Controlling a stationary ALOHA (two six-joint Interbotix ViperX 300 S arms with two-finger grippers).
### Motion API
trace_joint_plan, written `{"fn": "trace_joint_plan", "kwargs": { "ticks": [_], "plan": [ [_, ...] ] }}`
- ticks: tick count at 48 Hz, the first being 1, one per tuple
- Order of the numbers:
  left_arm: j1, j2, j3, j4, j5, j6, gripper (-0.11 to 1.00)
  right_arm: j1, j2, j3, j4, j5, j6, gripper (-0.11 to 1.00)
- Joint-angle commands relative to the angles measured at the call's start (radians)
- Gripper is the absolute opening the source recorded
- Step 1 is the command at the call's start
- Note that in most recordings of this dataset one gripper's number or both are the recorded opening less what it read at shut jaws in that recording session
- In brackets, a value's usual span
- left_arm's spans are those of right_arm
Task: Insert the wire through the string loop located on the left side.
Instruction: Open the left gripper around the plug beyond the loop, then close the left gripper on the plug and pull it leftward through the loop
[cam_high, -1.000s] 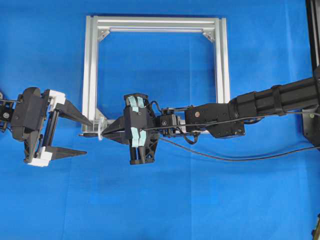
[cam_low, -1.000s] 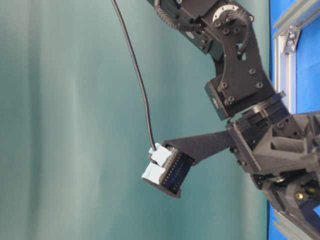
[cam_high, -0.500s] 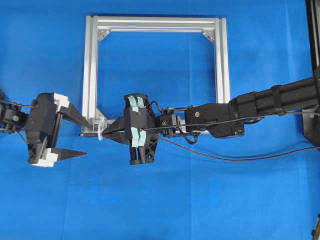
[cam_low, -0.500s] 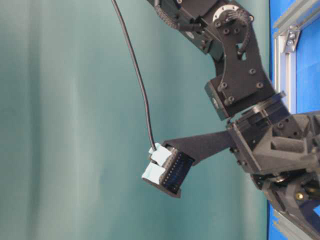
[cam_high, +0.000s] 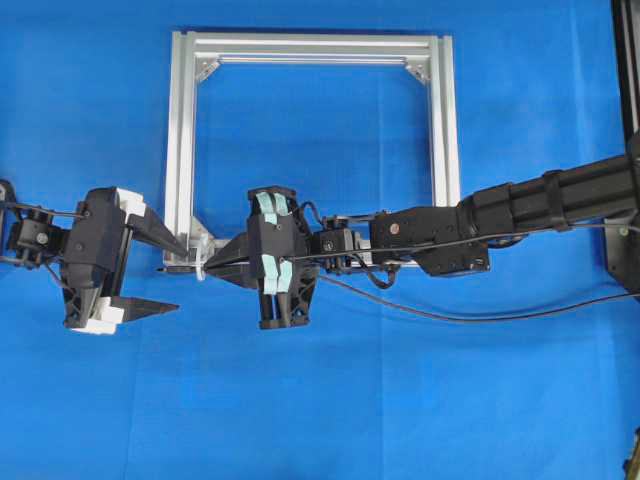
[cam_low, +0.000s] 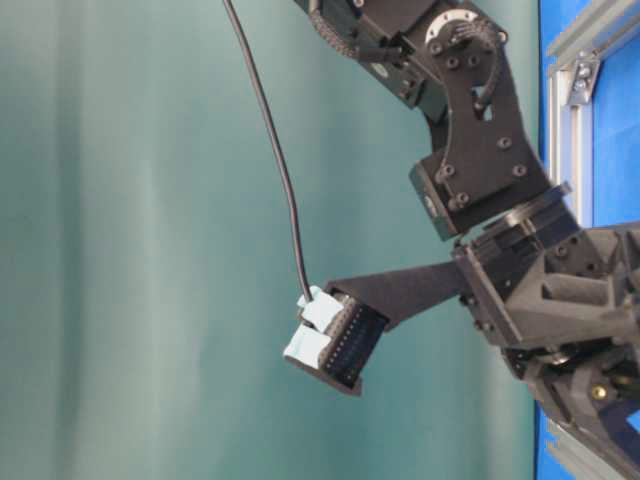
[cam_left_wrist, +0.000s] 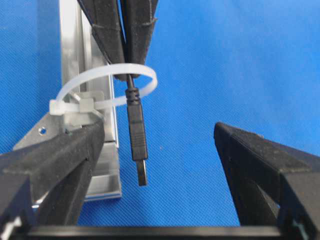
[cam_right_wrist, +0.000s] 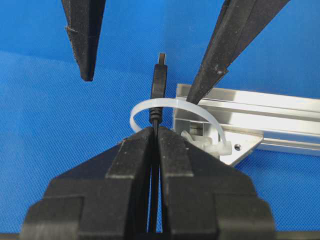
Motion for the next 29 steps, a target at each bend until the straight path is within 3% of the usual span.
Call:
{"fn": "trace_joint_plan", "kwargs": {
  "ticks": [1,23,26,29],
  "plan": [
    [0.003,-0.011,-0.008,0.002,-0.005,0.002,0.86,0.002,-0.021,-0.02,0.0,-0.003,0.002,-0.04],
    [0.003,-0.008,-0.014,0.003,0.0,0.014,0.84,0.002,-0.021,-0.02,-0.002,-0.003,0.0,-0.04],
    [0.003,-0.006,-0.018,0.002,0.011,0.015,0.8,0.002,-0.023,-0.02,-0.002,-0.003,0.0,-0.04],
    [0.003,-0.005,-0.021,0.002,0.023,0.017,0.68,0.002,-0.023,-0.02,-0.002,-0.003,-0.002,-0.04]
  ]
}}
